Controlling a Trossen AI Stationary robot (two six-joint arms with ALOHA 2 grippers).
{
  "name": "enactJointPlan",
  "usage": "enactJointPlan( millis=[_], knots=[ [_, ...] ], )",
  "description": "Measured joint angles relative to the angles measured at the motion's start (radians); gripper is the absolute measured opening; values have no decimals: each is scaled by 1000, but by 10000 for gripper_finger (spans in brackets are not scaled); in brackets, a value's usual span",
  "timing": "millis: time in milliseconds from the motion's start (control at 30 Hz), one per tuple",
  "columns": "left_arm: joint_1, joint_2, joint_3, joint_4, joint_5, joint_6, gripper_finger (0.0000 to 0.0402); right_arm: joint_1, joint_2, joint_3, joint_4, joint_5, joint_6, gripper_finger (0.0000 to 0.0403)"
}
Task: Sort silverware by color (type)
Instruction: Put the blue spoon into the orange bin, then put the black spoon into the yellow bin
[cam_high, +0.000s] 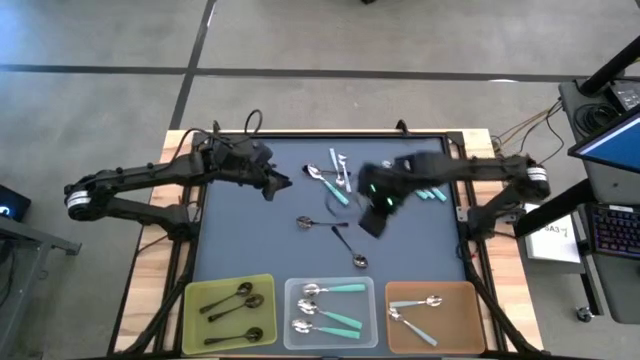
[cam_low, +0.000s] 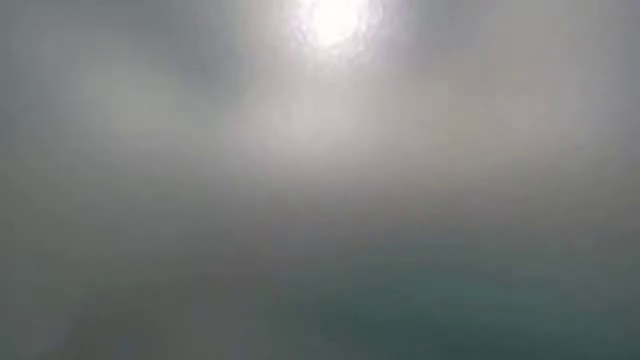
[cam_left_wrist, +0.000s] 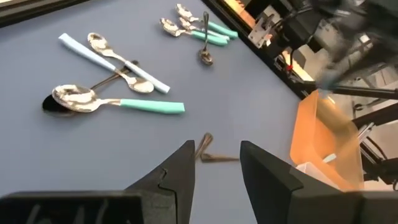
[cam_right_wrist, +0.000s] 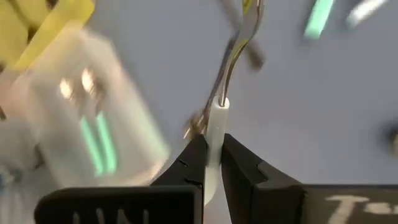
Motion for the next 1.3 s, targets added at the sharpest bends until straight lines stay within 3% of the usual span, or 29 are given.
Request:
enactJointPlan(
  millis=[367,667,800,933,1133,1300],
  knots=[
    [-2,3,0,-27,22,-10,110,497,-58,-38,-30,2,423,19],
    [-5,3,0,-30,42,-16,110,748,-35,-261,81,-20,705,19],
    [-6,3,0,-31,49,-22,110,802,-39,-374,240,-43,800,21],
    [-11,3,0,-37,49,-34,110,807,-39,-430,329,-41,869,64],
    [-13,3,0,-112,95,52,110,800,-42,-436,296,-42,812,137],
    [-33,33,0,-121,131,127,110,763,-43,-402,237,-31,697,158]
  ],
)
